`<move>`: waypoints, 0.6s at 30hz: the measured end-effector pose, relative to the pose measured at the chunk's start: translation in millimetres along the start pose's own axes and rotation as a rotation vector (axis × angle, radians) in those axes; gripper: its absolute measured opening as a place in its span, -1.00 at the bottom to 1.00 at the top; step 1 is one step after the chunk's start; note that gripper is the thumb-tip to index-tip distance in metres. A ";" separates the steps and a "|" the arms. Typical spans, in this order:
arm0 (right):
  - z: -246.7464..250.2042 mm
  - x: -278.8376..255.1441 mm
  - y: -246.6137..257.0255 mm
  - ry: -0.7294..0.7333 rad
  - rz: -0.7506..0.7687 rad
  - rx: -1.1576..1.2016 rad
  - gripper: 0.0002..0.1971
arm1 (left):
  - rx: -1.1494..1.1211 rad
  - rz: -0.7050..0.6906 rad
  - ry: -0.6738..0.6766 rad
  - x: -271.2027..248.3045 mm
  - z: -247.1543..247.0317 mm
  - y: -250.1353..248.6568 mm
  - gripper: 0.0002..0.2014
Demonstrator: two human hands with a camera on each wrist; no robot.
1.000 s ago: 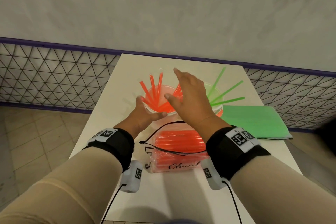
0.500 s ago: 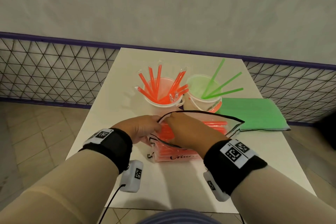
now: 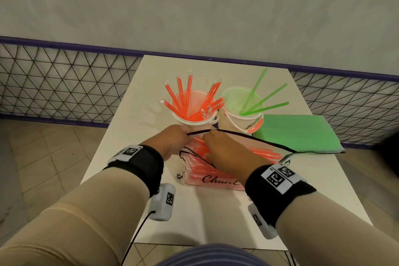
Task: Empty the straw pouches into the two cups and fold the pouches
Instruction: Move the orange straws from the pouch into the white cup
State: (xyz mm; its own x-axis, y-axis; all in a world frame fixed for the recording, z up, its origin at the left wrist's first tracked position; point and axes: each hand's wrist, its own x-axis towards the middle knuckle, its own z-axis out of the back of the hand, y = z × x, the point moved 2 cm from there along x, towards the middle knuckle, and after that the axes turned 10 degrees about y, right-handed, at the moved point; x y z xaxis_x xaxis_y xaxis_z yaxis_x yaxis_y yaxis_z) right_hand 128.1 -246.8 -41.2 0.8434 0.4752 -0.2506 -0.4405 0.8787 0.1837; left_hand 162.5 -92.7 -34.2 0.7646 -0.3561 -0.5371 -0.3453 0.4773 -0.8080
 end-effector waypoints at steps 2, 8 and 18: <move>2.7 0.2 0.1 -0.009 -0.021 0.001 -0.84 | -0.035 0.004 0.004 0.1 -0.5 0.8 -0.73; 23.0 -6.8 4.6 -0.048 -0.058 0.051 -0.86 | -0.139 0.008 0.035 -1.2 1.3 1.2 -0.69; 141.4 -41.2 10.6 -0.408 -0.100 0.941 -0.52 | -0.214 0.116 -0.006 -4.2 30.8 2.9 -0.43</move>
State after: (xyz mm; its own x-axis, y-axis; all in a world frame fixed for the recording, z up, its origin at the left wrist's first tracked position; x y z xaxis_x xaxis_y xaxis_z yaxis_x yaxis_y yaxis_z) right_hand 132.1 -263.5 105.5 0.9804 0.1968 0.0038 -0.0916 0.4395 0.8936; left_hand 175.1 -65.0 -26.9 0.7164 -0.3035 -0.6282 -0.5378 0.3335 -0.7743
